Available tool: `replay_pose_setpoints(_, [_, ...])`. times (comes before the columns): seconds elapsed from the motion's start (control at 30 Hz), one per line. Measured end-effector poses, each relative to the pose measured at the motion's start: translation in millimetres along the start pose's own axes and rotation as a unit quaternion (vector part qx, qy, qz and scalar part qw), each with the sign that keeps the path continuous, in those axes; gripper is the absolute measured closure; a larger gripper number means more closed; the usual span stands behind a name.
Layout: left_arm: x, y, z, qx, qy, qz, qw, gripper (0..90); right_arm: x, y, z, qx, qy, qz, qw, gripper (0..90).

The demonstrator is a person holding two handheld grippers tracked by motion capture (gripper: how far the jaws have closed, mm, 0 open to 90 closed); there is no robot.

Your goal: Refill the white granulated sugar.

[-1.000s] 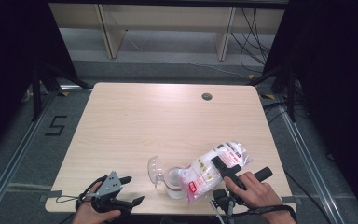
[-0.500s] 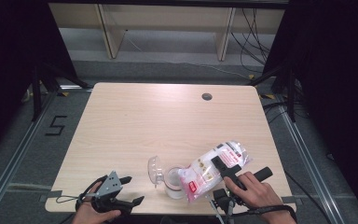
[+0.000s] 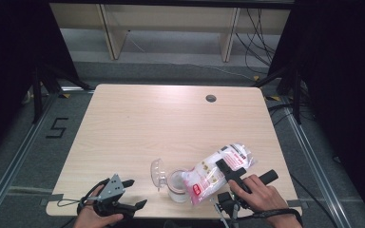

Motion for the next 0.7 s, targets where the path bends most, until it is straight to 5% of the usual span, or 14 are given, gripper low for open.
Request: replay_pose_setpoints(0.7, [1.4,2.7,-1.2,-0.005,0.007,0.01,0.9999,19.5,0.0,-0.4,-0.5,-0.001,-0.002,0.001,1.0,62.1])
Point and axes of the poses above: each handheld gripper's, and its own axes: z roughly forward along the jaws, x roughly out of its underside, y roughly to its left, the point moved 10 cm from there along z, roughly forward along the jaws, and after that the axes turned 7 degrees about z, right-handed, at the moved point
